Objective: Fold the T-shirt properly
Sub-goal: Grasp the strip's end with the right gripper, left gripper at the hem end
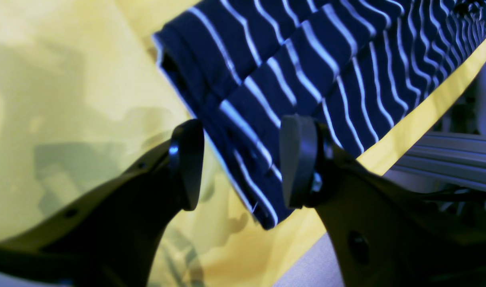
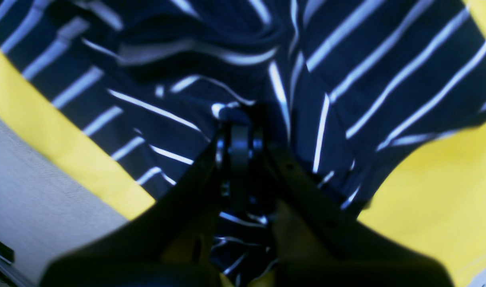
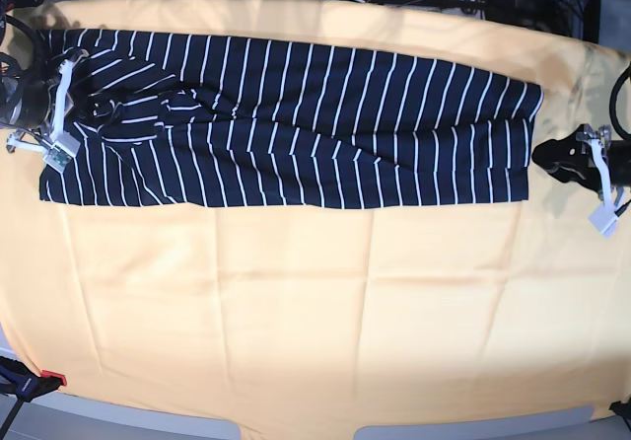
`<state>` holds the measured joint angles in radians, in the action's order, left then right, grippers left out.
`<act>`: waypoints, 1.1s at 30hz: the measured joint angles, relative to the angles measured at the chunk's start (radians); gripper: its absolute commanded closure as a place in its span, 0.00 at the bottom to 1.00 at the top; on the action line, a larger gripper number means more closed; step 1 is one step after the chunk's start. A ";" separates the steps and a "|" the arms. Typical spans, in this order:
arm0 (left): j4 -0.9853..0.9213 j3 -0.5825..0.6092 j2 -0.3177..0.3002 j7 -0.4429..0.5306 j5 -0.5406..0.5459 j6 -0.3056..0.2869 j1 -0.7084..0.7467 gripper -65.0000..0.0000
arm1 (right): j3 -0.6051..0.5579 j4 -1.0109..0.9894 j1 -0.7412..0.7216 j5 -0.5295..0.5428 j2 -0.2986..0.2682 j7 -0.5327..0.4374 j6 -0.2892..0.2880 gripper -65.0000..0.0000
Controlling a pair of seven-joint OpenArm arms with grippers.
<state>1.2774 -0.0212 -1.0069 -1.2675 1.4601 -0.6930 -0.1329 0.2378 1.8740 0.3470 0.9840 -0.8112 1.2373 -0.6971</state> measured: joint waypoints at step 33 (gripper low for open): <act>-0.161 -0.289 -0.002 -0.058 0.008 0.091 -0.036 0.50 | 0.347 -0.145 -0.010 0.090 0.346 -0.328 0.004 1.00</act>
<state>1.1164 -0.3099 -1.0092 -1.3258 1.4677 -0.6022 -0.1688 0.5846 1.7294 0.3374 1.0740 -0.4652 0.9092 -0.6933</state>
